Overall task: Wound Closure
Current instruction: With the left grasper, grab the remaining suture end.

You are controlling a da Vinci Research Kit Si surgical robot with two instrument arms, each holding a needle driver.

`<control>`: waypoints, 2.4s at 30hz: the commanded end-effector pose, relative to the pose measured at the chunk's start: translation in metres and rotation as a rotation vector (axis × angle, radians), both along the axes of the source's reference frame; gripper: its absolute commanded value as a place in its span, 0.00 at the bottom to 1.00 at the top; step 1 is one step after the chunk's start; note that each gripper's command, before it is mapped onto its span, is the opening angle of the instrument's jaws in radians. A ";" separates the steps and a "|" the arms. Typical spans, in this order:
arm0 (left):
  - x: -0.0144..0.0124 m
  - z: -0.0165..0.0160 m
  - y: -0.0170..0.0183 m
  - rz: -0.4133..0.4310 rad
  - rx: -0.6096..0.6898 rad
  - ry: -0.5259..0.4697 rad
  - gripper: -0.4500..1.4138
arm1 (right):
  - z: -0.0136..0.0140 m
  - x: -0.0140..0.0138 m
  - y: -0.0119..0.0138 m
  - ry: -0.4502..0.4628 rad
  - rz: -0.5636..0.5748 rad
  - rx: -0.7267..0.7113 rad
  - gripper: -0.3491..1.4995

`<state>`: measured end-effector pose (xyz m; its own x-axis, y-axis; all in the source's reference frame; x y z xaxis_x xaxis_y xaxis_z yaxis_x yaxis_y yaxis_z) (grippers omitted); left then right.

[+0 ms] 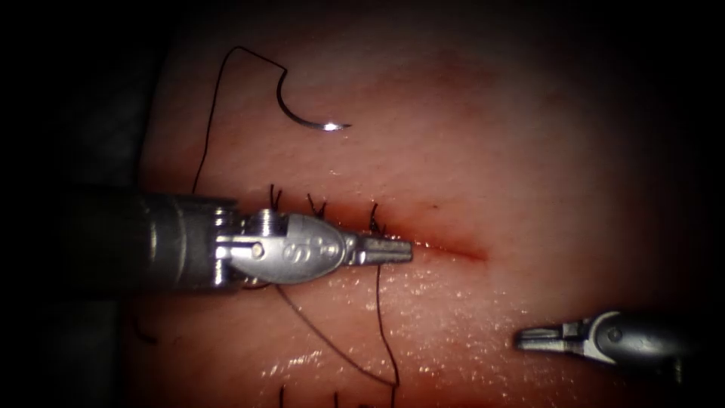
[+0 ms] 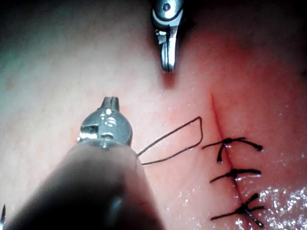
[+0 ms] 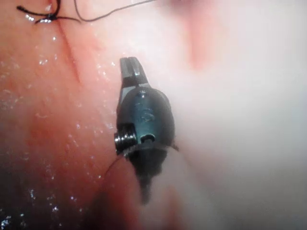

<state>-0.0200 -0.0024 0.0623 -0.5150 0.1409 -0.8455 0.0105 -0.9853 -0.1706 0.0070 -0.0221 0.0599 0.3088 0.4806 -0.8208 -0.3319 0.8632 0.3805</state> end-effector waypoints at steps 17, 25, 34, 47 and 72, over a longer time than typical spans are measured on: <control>0.0000 0.0075 -0.0001 0.034 -0.027 0.057 0.35 | 0.0006 0.0027 -0.0007 0.023 -0.009 0.000 0.18; -0.0004 0.0095 0.0006 0.031 -0.034 0.056 0.32 | 0.0008 0.0028 -0.0012 0.025 -0.011 -0.007 0.16; -0.0003 0.0112 0.0004 0.034 -0.044 0.055 0.14 | 0.0008 0.0029 -0.0012 0.026 -0.012 -0.006 0.13; -0.0007 0.0104 0.0000 0.030 -0.037 0.060 0.19 | 0.0008 0.0032 -0.0011 0.030 -0.013 -0.005 0.13; -0.0021 0.0105 0.0006 0.013 -0.030 0.067 0.15 | 0.0008 0.0031 -0.0013 0.035 -0.014 -0.007 0.10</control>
